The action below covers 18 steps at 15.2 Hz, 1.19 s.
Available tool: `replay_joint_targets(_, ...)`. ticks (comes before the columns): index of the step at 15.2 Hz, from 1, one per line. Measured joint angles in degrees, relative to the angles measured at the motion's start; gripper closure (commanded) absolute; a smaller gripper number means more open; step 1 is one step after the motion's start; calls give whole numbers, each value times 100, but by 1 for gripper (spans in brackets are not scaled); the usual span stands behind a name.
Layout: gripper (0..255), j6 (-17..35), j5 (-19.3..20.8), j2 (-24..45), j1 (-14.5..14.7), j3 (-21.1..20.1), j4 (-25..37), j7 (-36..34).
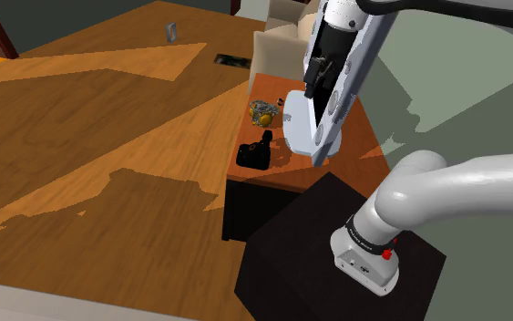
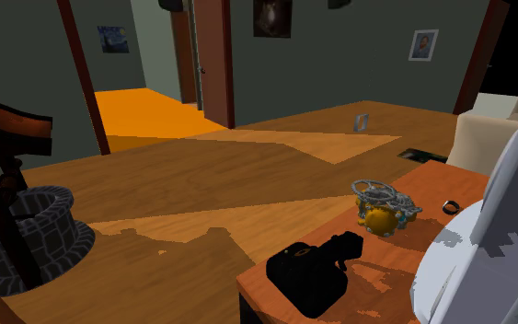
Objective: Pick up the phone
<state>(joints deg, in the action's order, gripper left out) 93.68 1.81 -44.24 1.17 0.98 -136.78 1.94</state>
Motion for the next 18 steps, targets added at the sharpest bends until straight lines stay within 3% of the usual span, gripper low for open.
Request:
replay_joint_targets(4,0,404,46,156,-70,-22,-236,-136)
replay_joint_targets(9,0,1529,141,726,-222,-120,-756,-540)
replay_joint_targets(18,0,3474,475,2315,-570,-294,-1037,-1412)
